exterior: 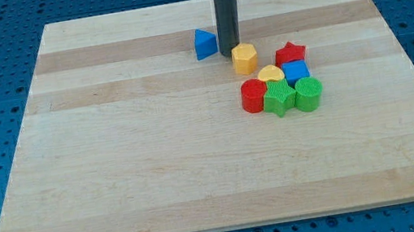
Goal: Place the yellow hexagon at the left side of the red star
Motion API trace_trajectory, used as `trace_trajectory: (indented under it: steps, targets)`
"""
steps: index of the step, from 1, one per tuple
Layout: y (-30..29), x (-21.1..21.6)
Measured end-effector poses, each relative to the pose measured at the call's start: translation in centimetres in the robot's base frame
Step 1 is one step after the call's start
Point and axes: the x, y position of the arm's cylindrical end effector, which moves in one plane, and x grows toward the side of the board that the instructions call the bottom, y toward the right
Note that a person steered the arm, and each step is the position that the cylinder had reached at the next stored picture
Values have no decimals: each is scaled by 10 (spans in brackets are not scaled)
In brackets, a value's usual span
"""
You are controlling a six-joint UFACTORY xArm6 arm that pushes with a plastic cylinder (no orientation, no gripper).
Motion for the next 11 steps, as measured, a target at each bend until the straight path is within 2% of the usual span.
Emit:
trace_trajectory:
  steps: [2, 3, 6, 9, 10, 11]
  targets:
    - [-36, 20]
    - [-33, 26]
    - [27, 26]
    - [21, 30]
    - [13, 10]
    - [17, -30]
